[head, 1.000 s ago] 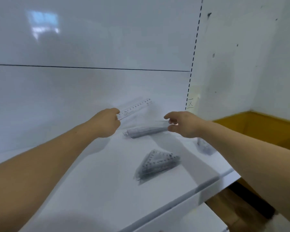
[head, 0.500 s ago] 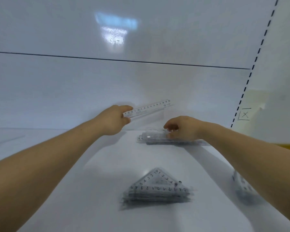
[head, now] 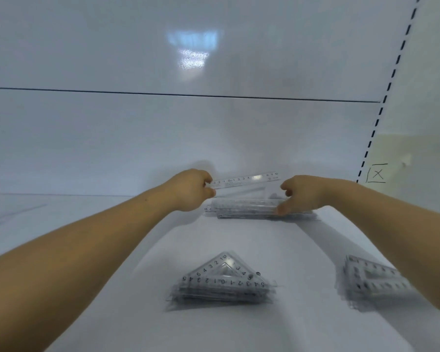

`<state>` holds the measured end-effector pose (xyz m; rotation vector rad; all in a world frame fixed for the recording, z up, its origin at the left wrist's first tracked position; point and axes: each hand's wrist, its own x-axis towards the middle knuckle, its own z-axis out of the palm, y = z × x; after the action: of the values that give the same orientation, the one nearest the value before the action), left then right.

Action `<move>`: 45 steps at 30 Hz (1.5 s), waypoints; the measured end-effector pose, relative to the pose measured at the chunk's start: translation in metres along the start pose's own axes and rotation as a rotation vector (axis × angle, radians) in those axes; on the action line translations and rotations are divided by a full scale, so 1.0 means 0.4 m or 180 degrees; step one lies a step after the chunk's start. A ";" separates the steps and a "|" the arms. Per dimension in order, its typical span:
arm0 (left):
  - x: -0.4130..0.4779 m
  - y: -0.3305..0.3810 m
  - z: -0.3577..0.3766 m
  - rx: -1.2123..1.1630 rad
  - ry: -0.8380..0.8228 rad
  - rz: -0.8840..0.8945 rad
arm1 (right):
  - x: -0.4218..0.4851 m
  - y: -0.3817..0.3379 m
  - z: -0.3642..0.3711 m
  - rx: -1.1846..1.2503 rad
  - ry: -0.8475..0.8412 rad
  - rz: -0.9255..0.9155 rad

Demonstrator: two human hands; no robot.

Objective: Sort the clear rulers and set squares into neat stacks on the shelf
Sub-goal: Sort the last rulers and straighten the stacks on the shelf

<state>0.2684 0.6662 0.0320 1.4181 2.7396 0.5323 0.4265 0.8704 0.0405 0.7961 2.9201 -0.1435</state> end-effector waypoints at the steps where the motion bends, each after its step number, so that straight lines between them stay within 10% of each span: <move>1: 0.005 0.016 0.004 0.0026 -0.0065 0.0029 | -0.008 0.020 -0.006 0.0036 -0.0033 0.0106; 26: -0.010 0.042 0.053 -0.0078 -0.0321 -0.0030 | -0.003 0.038 -0.016 0.0402 0.0167 -0.0294; 45: -0.753 -0.688 -0.221 0.0467 0.0092 -0.2226 | -0.044 -1.032 0.070 0.0224 0.0124 -0.2187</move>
<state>0.2139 0.2547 -0.0115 0.3813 3.0651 0.3135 0.2333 0.5039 0.0405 -0.2325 3.1017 -0.2854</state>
